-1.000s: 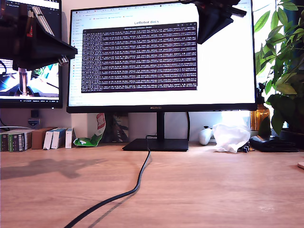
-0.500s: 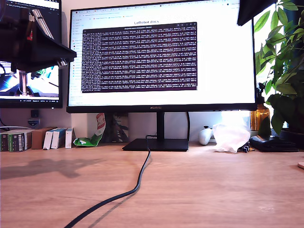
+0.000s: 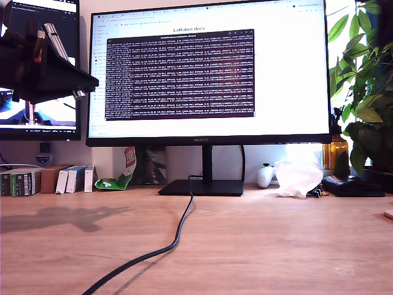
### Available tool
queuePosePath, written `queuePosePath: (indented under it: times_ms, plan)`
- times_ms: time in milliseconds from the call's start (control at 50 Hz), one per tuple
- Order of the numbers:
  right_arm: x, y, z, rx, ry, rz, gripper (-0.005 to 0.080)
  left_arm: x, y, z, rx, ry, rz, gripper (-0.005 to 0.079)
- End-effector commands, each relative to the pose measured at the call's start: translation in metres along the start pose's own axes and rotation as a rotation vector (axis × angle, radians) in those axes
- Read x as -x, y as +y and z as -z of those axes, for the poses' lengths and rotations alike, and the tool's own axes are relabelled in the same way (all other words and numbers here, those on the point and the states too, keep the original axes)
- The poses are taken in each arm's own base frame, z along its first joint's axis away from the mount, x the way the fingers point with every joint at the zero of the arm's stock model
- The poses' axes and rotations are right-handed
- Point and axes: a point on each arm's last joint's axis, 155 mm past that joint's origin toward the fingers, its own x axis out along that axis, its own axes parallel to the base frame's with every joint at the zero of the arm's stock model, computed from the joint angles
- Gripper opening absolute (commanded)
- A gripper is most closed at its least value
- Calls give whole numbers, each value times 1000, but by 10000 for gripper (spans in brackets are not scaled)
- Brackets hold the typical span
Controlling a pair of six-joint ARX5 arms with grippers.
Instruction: Pick the metallic laser pointer with your right arm, pass it to your left arm, then place it down to the left side of the table
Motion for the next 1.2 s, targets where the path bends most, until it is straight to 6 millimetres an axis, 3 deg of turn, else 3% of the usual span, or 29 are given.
queuePosePath:
  times_ms: [0,140,280,460,540,680,880,1180]
  plan:
    - [9,-2,6,-29,-34,10,-10,2,2,-7,-20,-12,-12,-24]
    - [23,-4,25,-35,-54,25,-10,4,19,4,-2,25,-102,-24]
    - [36,-2,38,-34,-53,24,-10,11,39,33,86,124,-219,-24]
    - [55,-2,32,-26,-90,27,-10,30,56,88,240,316,-365,-24]
    - [63,-2,27,-25,-117,30,-10,39,58,103,279,389,-397,-24]
    - [72,-1,25,-23,-133,27,-10,50,58,111,343,486,-426,-24]
    - [75,6,25,-19,-135,-4,-10,62,62,103,426,591,-470,-24]
    - [75,20,23,29,-142,-44,-10,75,60,132,611,895,-426,-24]
